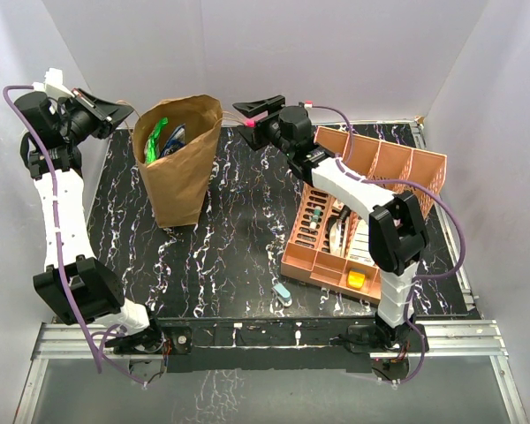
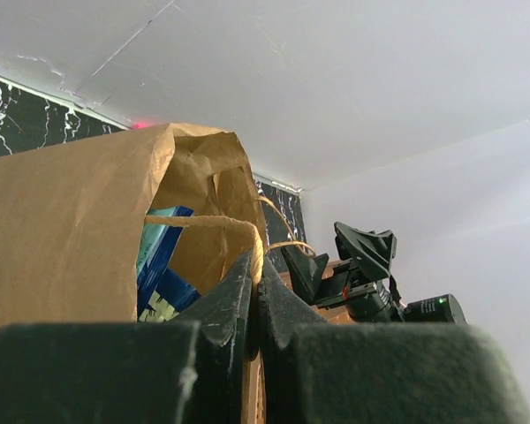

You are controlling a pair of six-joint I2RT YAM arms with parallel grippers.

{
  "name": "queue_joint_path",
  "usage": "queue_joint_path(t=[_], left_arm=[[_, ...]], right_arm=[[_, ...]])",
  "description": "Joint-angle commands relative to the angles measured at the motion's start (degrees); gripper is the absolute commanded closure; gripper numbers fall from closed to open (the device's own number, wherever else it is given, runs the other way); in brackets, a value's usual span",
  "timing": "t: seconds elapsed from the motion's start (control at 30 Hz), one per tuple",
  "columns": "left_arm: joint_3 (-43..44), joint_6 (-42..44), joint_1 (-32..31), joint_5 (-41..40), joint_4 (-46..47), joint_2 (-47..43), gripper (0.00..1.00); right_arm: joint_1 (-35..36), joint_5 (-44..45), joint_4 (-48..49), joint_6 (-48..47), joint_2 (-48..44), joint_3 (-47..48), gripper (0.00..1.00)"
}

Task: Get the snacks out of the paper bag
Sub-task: Adjust the paper bag at the center of the board.

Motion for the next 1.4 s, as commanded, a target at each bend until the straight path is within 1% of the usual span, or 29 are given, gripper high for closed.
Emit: queue_joint_path(t=[0.0, 0.07, 0.13, 0.33, 0.4, 0.57, 0.7, 0.8, 0.87, 0.97, 1.03, 1.37], left_arm=[[0.58, -0.68, 0.03, 1.78, 2.26, -4.41, 1.00], [0.50, -0.45, -0.01, 1.66, 2.09, -4.59, 1.00], [0.58, -0.22, -0.01, 1.59, 1.90, -4.68, 1.00], [0.65, -0.24, -0.01, 1.38, 2.08, -4.61, 1.00], [0.75, -0.53, -0.01, 1.41, 2.30, -4.48, 1.00], [1.15, -0.91, 0.01, 1.50, 2.69, -4.46, 1.00], [1.46, -1.07, 0.00, 1.46, 2.63, -4.55, 1.00], [1.38, -1.22, -0.01, 1.42, 2.78, -4.73, 1.00], [1.29, -1.35, -0.01, 1.34, 2.90, -4.75, 1.00], [1.20, -1.53, -0.01, 1.33, 3.06, -4.80, 1.00], [1.13, -1.62, -0.01, 1.35, 3.10, -4.87, 1.00], [0.98, -2.15, -0.01, 1.51, 3.65, -4.65, 1.00]], right_arm=[[0.68, 2.03, 5.94, 1.99, 2.12, 4.44, 0.35], [0.72, 1.32, 6.47, 2.71, 3.97, 6.60, 0.42], [0.64, 0.10, 6.61, 3.49, 5.96, 9.21, 0.44], [1.05, 0.85, 5.79, 4.31, 7.89, 13.03, 0.44], [1.07, 1.43, 5.70, 4.64, 8.37, 13.67, 0.50], [0.99, 1.03, 5.35, 4.41, 10.63, 17.62, 0.59], [0.84, 1.79, 5.22, 2.03, 11.17, 19.53, 0.66], [0.67, 1.41, 4.94, 0.06, 11.91, 21.44, 0.69], [0.70, 0.91, 4.90, 0.39, 12.24, 21.75, 0.69], [0.85, 0.65, 5.03, 1.31, 12.18, 21.11, 0.62], [0.89, 0.33, 5.83, 1.46, 12.24, 20.71, 0.59], [1.37, -0.30, 7.21, 1.68, 14.69, 23.02, 0.59]])
